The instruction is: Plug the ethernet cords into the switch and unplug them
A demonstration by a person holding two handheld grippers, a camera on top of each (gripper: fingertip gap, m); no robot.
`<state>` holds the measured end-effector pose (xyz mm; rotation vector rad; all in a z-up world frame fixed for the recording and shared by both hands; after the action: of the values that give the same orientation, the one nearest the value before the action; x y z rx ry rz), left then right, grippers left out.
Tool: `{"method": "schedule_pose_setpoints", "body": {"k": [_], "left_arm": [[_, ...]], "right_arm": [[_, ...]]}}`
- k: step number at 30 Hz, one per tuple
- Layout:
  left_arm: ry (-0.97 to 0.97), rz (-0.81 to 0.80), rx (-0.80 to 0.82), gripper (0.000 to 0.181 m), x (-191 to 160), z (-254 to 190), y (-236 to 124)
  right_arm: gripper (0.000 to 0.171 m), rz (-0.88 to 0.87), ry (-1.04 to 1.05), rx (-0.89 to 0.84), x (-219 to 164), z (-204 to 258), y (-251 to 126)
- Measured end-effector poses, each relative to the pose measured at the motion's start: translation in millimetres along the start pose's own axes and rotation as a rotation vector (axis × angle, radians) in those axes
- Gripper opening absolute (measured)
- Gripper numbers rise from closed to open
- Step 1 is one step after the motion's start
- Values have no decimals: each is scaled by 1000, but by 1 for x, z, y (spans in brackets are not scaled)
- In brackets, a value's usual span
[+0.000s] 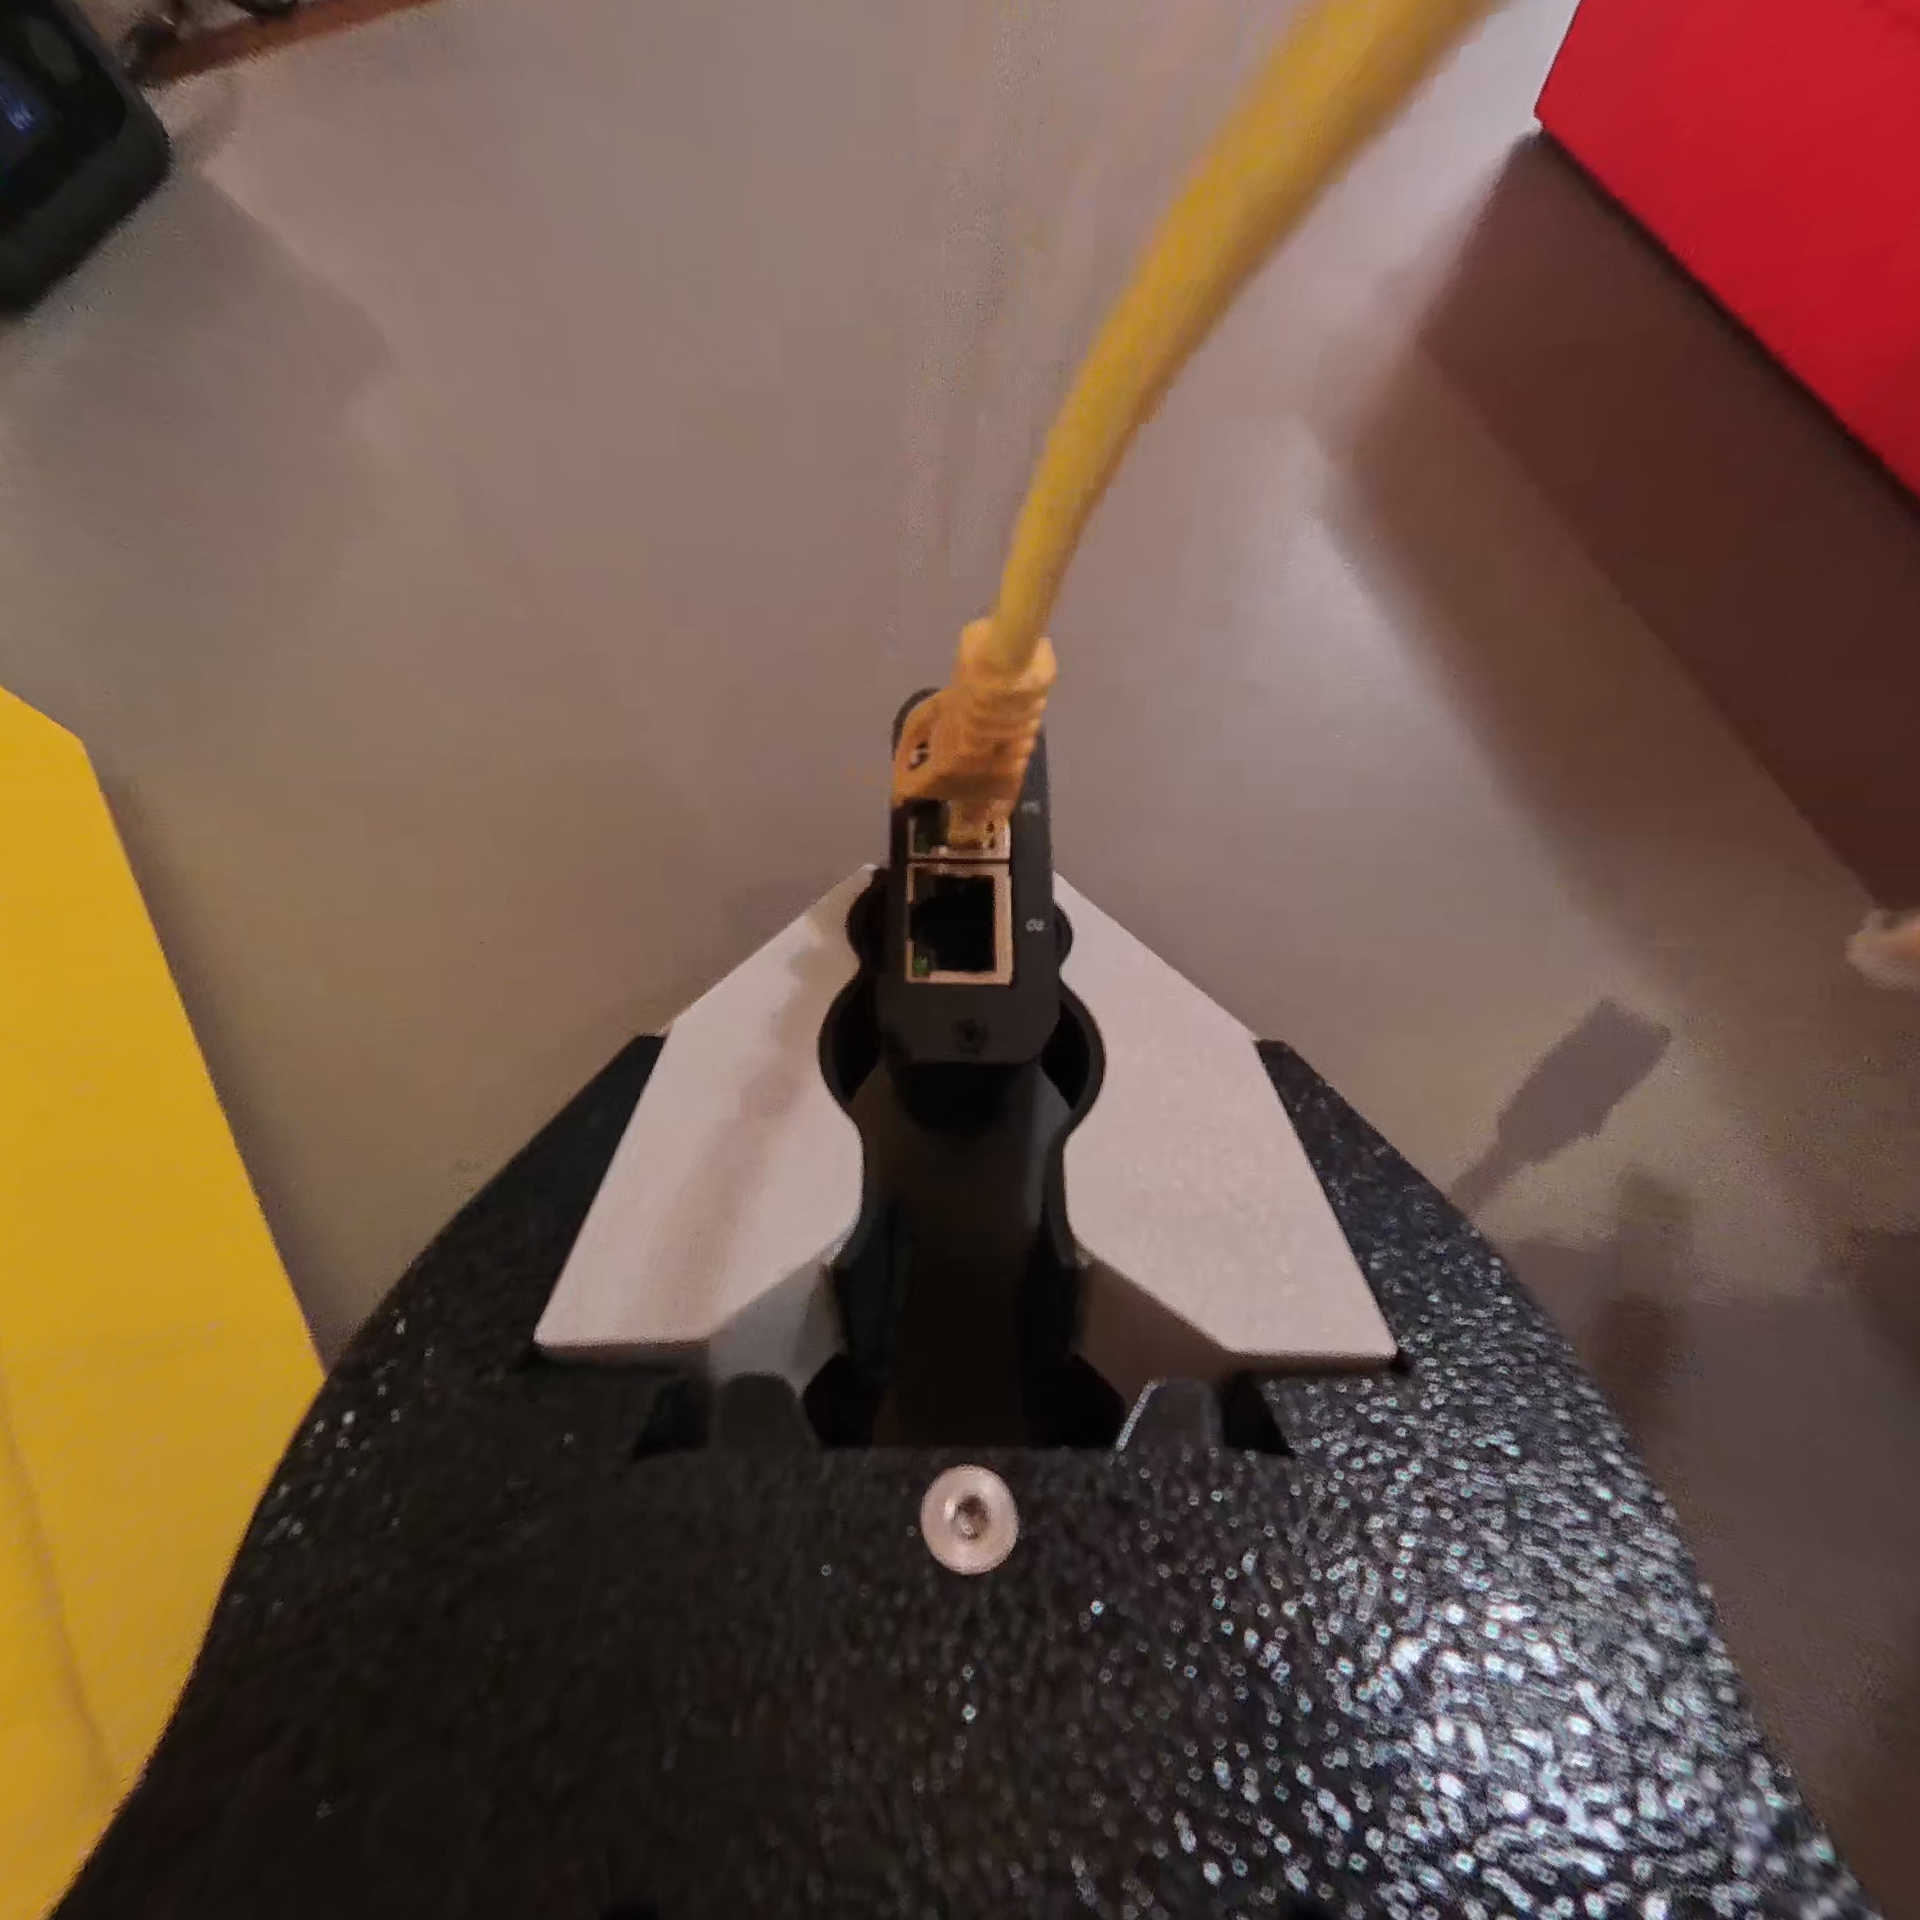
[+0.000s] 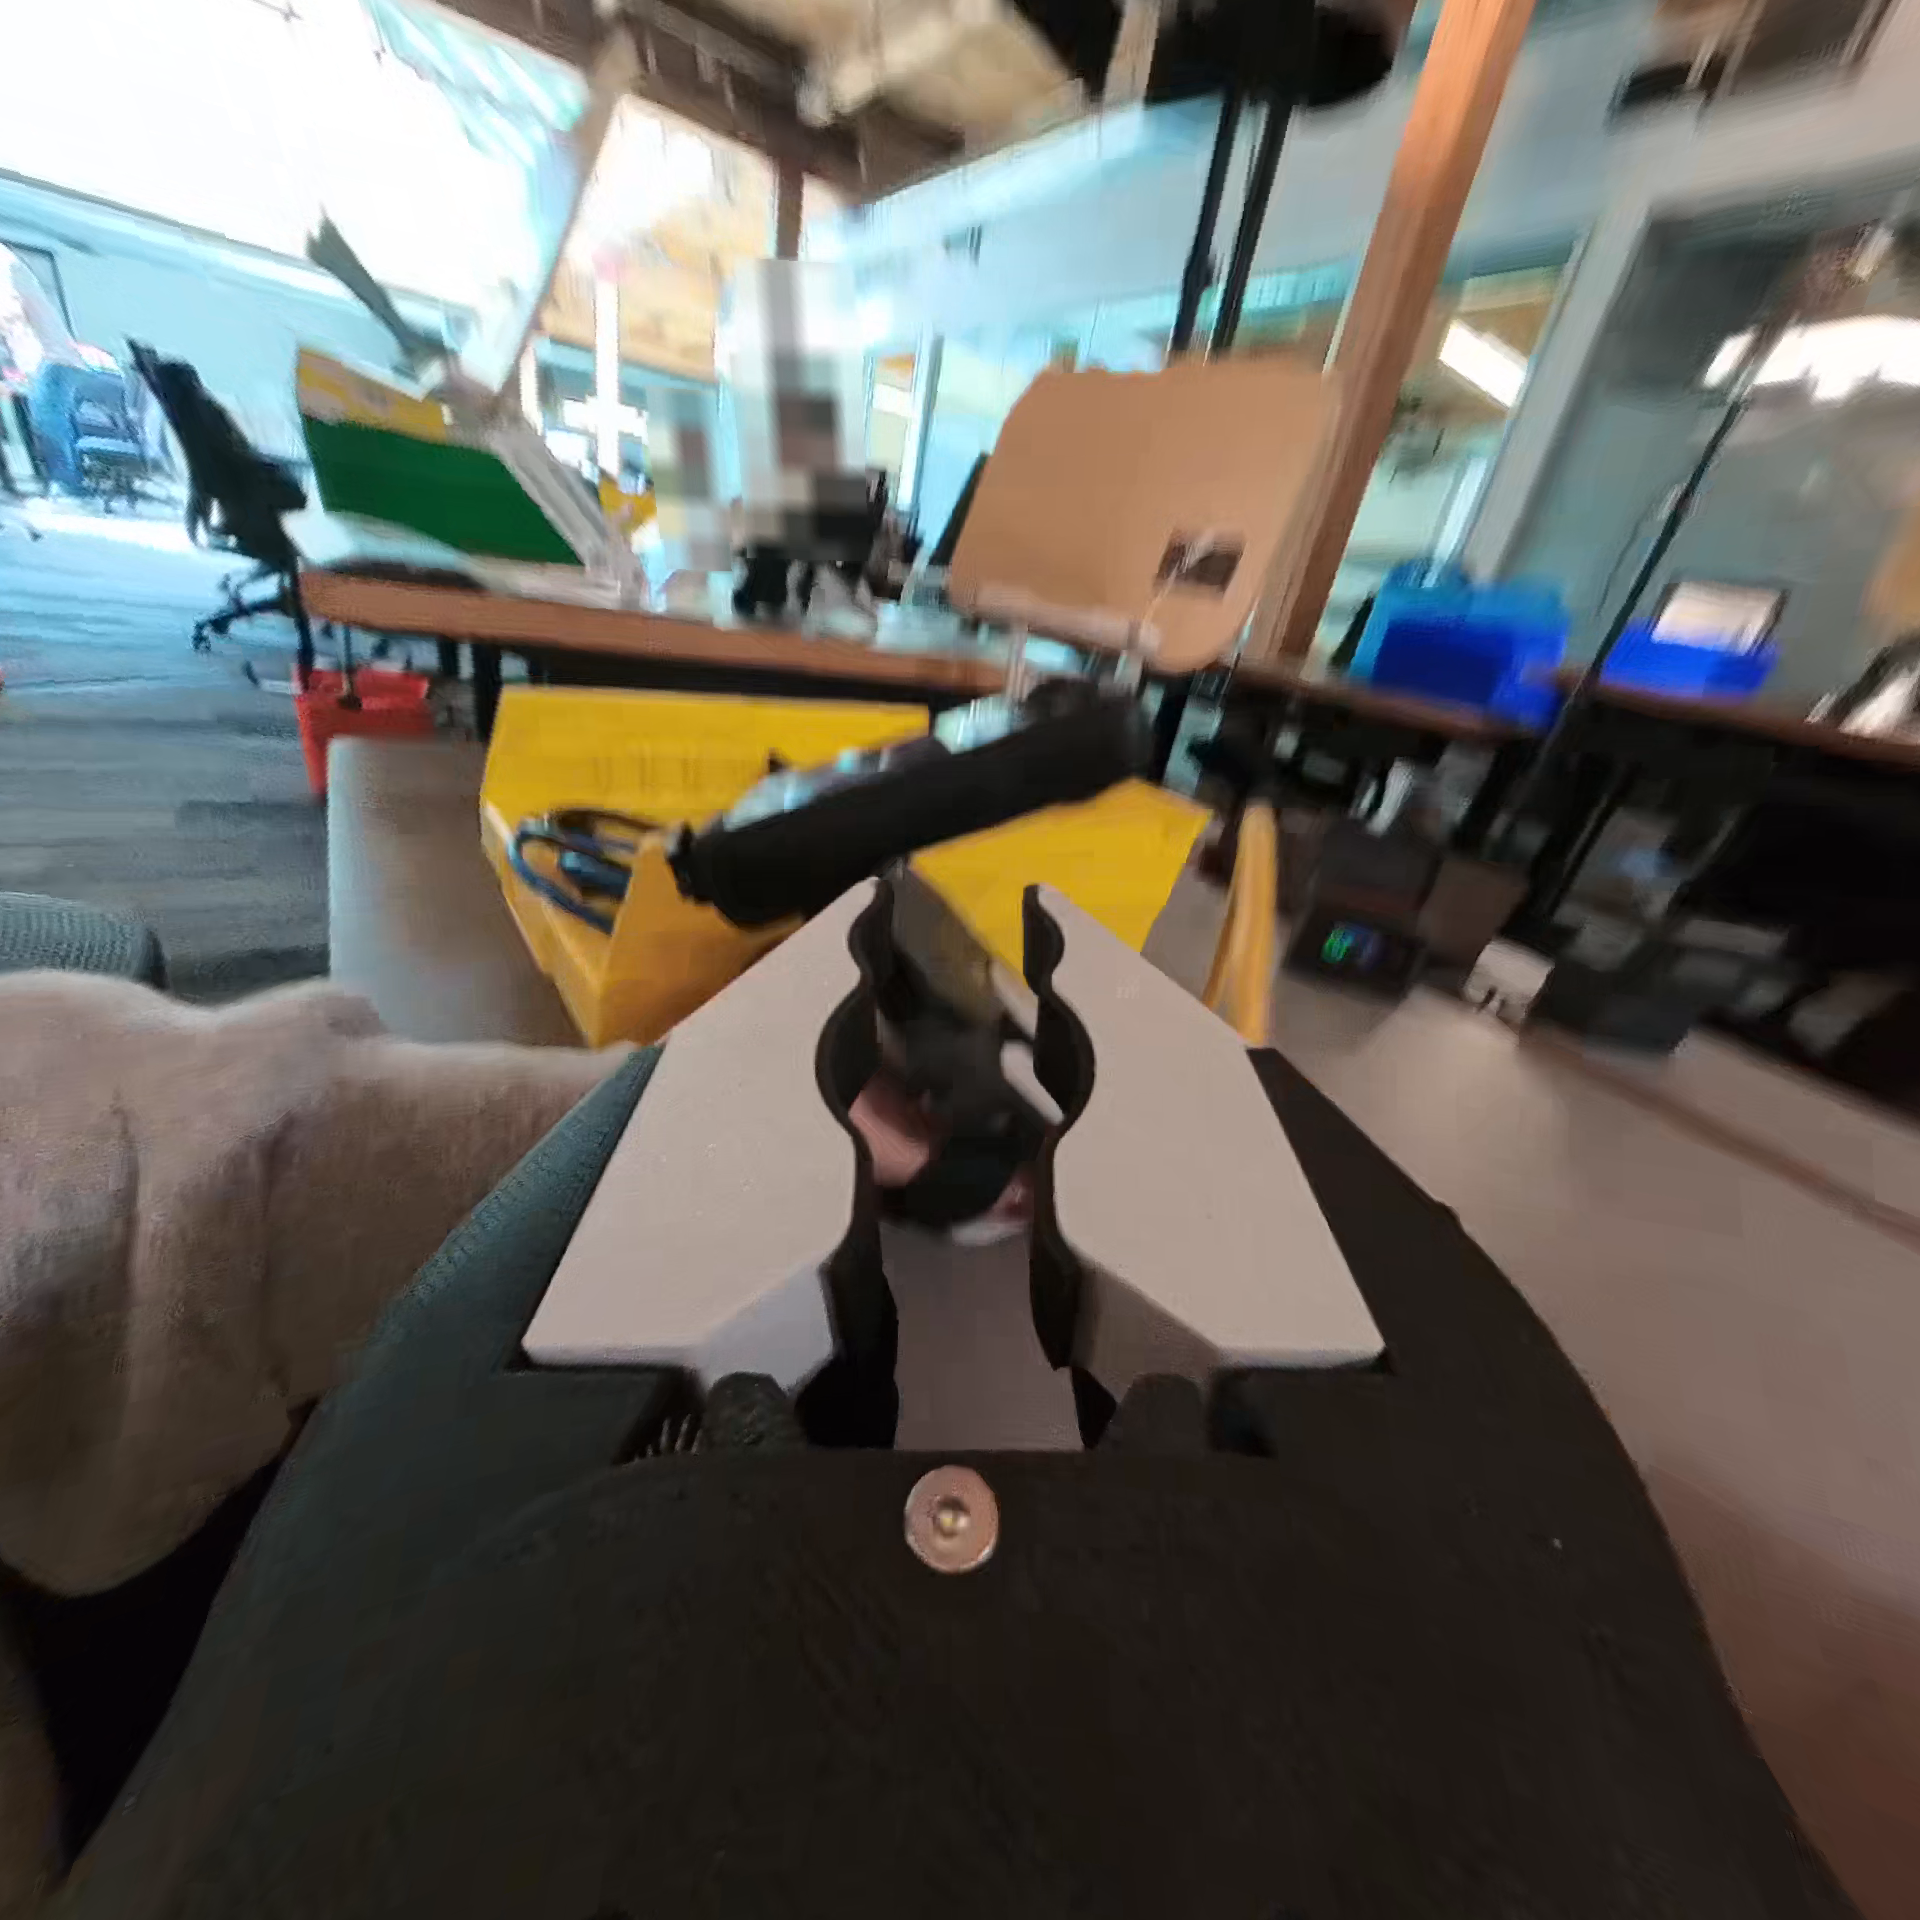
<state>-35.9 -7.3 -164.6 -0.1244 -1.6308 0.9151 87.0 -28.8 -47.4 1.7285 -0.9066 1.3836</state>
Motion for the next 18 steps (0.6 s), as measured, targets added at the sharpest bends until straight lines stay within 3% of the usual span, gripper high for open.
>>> {"method": "schedule_pose_setpoints", "body": {"k": [5,7,10,18], "left_arm": [[-10,8,13,49,-4,-3,-3],[-7,-1,15,48,-4,-4,-5],[0,-5,10,49,-5,-8,-8],[10,-31,21,76,-20,-29,-39]], "right_arm": [[22,-258,-171,-67,63,0,-25],[21,-289,-189,-92,75,-4,-31],[21,-286,-185,-123,79,-14,-35],[22,-213,-12,-156,73,-47,-40]]}}
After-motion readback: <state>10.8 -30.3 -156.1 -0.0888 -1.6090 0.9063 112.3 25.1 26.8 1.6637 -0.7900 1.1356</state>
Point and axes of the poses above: each gripper's, where its closed fingertips meet, y out along the fingers, x out of its top, z = x × y across the jaws, the point moved 3 cm from there along -y, back along the fingers, and after that the axes turned 1 degree about y, right-handed, at the moved point
